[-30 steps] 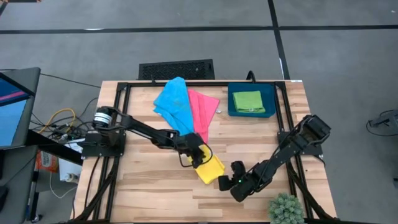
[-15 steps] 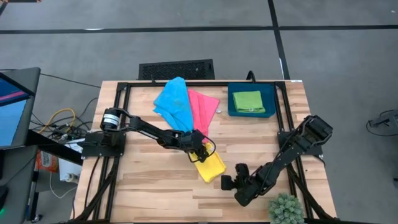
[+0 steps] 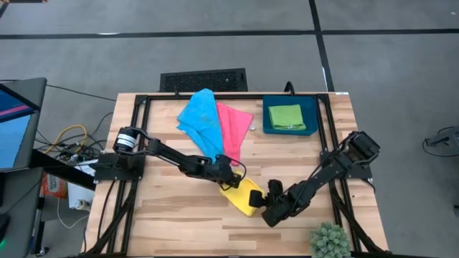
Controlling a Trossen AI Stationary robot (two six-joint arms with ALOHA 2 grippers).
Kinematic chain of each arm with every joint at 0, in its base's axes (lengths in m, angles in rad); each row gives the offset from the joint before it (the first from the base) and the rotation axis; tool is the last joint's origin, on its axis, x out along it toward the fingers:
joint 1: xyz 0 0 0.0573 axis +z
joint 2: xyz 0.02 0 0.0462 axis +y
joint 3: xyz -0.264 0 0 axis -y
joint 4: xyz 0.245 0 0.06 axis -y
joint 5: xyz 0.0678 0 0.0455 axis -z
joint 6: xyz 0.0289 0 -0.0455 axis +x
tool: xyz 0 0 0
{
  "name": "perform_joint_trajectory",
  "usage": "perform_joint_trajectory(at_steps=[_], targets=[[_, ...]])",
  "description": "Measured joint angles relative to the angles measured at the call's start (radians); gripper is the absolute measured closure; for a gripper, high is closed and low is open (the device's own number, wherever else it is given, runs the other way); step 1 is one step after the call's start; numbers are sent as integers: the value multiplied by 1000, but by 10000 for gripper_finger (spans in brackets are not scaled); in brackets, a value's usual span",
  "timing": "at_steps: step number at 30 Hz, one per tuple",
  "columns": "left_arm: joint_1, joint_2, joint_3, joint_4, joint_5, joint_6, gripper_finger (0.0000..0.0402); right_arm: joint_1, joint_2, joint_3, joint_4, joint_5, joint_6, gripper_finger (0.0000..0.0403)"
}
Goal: Fold microfiber towels
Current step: Fold the yellow towel
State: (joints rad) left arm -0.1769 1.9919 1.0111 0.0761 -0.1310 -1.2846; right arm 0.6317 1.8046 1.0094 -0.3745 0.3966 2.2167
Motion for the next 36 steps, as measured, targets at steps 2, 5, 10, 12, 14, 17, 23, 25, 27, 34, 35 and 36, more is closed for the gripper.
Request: perform_joint_trajectory(at_steps=[2, 5, 10, 12, 14, 17, 23, 25, 27, 34, 35, 36], targets=[[-8, 0, 0, 0, 0, -37, 401, 13, 0, 1, -1, -11, 20, 129], [-14, 0, -1, 1, 4, -90, 401, 38, 0, 1, -11, -21, 70, 129], [-19, 0, -4, 19, 2, -158, 401, 46, 17, 1, -32, -29, 107, 129], [-19, 1, -5, 37, 0, -163, 401, 28, 38, 4, -15, -32, 112, 129], [-17, 1, -5, 47, 0, -165, 401, 10, 66, 7, 22, -26, 102, 130], [-17, 1, -4, 51, 1, -167, 401, -9, 98, 11, 69, -25, 84, 130], [-17, 1, -4, 38, 16, -146, 401, -5, 85, 13, 6, -29, 111, 147], [-17, 1, -4, 38, 17, -146, 401, -3, 79, 9, -5, 1, 90, 158], [-17, 1, -4, 39, 23, -145, 401, 2, 54, 1, 11, 46, 45, 166], [-17, 1, -3, 54, 29, -169, 401, 24, 42, 1, -13, 75, 61, 167], [-17, 1, -4, 56, 31, -171, 401, 29, 48, 2, -9, 67, 65, 167], [-17, 1, -3, 61, 37, -172, 401, 36, 50, 1, -10, 61, 68, 167]])
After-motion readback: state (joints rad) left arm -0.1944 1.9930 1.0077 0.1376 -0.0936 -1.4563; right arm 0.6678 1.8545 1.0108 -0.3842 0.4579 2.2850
